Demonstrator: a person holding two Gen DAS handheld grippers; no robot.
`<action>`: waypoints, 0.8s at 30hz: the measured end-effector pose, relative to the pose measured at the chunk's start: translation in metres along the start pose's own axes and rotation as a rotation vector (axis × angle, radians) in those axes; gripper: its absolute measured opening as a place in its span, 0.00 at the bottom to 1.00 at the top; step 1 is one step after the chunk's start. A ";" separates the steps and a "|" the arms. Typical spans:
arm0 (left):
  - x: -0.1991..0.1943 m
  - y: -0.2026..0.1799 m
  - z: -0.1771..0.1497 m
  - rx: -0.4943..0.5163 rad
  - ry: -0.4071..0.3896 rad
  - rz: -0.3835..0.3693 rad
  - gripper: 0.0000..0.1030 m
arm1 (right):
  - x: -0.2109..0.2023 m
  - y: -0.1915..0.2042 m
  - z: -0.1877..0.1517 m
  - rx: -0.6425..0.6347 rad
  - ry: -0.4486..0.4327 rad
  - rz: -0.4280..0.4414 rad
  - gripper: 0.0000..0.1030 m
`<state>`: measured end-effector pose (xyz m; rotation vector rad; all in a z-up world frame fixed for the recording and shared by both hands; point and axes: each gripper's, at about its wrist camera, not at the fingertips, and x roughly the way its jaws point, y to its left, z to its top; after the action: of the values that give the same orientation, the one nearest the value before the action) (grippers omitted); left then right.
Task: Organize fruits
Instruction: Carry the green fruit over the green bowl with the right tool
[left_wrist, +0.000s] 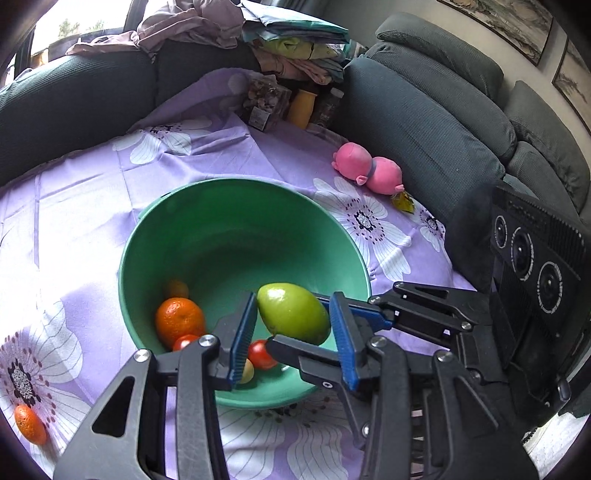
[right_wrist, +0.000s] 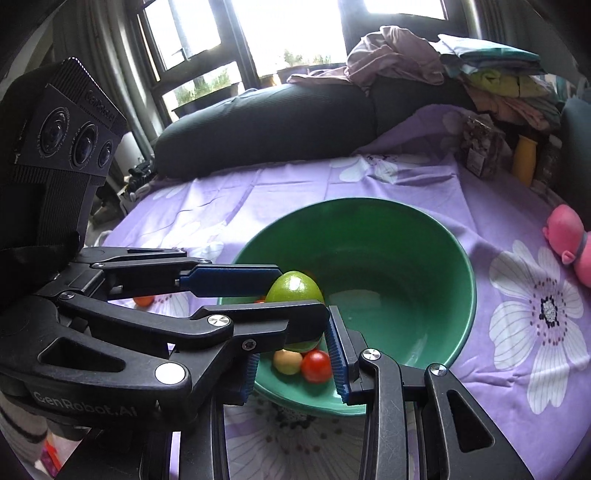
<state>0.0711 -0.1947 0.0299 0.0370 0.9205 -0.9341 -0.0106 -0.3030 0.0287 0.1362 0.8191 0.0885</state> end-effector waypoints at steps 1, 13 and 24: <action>0.002 0.000 0.001 -0.003 0.004 0.000 0.39 | 0.001 -0.001 0.000 0.003 0.004 0.000 0.34; 0.019 0.004 0.007 -0.018 0.029 -0.013 0.39 | 0.012 -0.013 0.002 0.014 0.033 -0.017 0.34; 0.027 0.007 0.011 -0.034 0.040 -0.021 0.39 | 0.017 -0.017 0.005 0.008 0.056 -0.041 0.34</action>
<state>0.0902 -0.2133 0.0155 0.0175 0.9756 -0.9400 0.0050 -0.3182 0.0172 0.1248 0.8780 0.0511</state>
